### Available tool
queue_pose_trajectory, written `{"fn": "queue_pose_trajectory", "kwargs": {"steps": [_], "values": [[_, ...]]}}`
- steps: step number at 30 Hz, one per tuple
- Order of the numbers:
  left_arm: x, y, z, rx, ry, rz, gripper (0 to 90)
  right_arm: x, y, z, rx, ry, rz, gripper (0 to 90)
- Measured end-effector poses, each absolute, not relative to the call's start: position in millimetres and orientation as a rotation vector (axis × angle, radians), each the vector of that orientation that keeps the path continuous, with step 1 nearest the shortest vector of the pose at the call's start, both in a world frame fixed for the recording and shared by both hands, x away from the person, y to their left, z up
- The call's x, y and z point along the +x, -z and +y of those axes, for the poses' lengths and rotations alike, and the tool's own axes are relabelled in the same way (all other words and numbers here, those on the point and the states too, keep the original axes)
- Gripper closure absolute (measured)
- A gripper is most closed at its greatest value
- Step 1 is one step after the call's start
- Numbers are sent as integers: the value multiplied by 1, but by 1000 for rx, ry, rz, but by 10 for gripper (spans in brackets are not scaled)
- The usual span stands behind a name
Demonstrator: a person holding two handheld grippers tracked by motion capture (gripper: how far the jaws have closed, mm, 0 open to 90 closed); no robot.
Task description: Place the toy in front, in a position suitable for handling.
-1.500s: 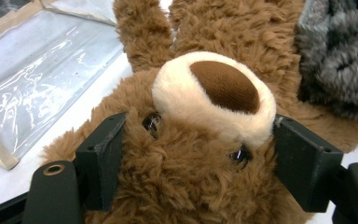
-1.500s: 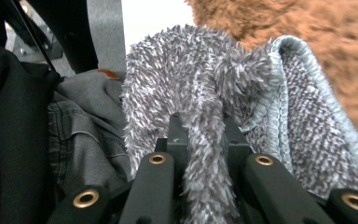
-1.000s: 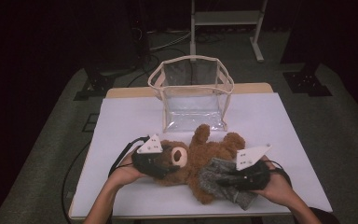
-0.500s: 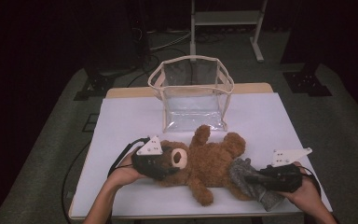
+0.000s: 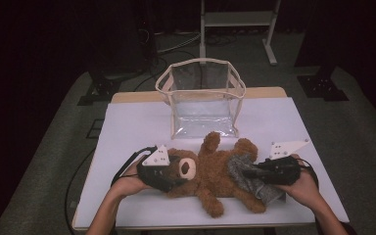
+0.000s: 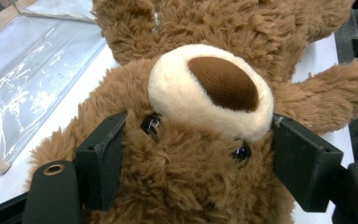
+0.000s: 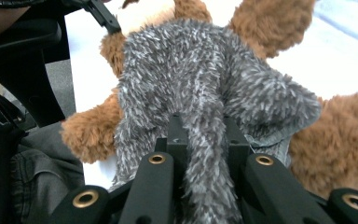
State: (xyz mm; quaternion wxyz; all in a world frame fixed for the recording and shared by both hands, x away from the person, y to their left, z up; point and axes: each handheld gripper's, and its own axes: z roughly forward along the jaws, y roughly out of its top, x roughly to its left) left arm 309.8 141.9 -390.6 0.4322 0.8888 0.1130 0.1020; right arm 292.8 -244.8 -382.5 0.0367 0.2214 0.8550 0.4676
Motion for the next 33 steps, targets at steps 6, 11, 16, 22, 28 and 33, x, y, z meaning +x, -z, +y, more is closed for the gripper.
{"fn": "queue_pose_trajectory", "kwargs": {"steps": [6,11,16,22,28,33], "values": [[308,390,140,2225,-255,267,246,293,398,-267,809,-1412,2620,774],[308,391,140,2225,-251,259,245,299,385,-266,788,-1440,2587,774],[307,391,142,2225,-246,247,245,308,369,-247,709,-1441,2587,774],[307,390,138,2236,-251,244,246,314,356,-219,612,-1449,2624,774],[304,389,139,2249,-254,213,246,329,348,-171,488,-1383,2718,773],[304,391,143,2240,-243,210,248,339,352,-154,460,-1336,2764,772]]}}
